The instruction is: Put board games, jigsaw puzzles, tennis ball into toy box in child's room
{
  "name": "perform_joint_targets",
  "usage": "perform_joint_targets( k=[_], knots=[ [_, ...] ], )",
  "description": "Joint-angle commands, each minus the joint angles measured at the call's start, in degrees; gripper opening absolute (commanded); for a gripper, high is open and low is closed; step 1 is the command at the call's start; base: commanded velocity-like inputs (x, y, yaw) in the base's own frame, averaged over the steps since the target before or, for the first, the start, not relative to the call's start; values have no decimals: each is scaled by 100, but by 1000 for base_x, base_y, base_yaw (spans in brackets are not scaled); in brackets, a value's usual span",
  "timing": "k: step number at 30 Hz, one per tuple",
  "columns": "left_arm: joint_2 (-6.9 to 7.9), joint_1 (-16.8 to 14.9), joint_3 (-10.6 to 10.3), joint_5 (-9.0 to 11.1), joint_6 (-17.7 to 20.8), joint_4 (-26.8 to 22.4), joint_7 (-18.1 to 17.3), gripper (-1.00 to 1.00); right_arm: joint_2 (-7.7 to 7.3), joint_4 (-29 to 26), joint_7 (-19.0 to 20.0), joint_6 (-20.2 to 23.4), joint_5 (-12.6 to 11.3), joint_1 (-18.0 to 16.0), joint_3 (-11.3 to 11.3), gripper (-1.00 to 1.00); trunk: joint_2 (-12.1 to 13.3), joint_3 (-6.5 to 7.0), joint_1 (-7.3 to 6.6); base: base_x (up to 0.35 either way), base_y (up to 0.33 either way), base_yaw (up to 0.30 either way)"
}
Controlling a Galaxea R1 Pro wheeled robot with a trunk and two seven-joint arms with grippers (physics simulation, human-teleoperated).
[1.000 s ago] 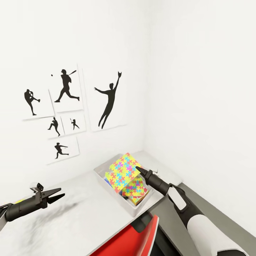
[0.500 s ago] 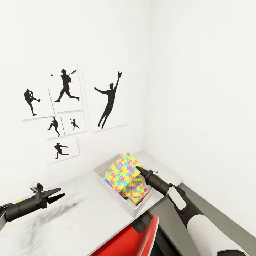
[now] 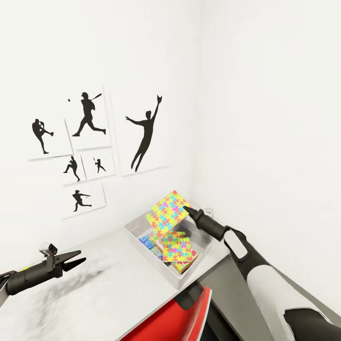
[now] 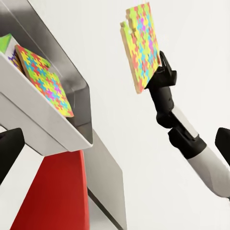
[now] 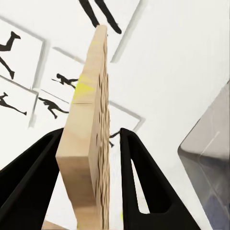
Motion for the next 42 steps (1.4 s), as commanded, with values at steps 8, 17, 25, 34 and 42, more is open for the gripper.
perform_joint_targets(
  k=[8,17,25,34,42],
  knots=[
    [1,-3,0,-1,61,0,-20,100,0,62,-1001,113,-58,-366,-33,-100,-4,-3,2,0,0,0],
    [-7,-3,-2,4,61,1,-20,100,8,1001,-1923,1207,-63,-1003,-366,-100,-4,-3,2,0,0,0],
    [22,1,20,33,220,-109,-20,100,6,1241,-1965,1472,-67,-1101,-442,-100,-4,-3,2,0,0,0],
    [43,-56,166,13,1212,-1035,-20,100,2,1250,-1943,1484,-56,-1091,-441,-100,-4,-9,2,0,0,0],
    [76,-347,353,12,1560,-1203,-20,100,-125,1235,-1939,1466,-61,-1082,-444,-100,-4,-72,2,0,0,0]
  ],
)
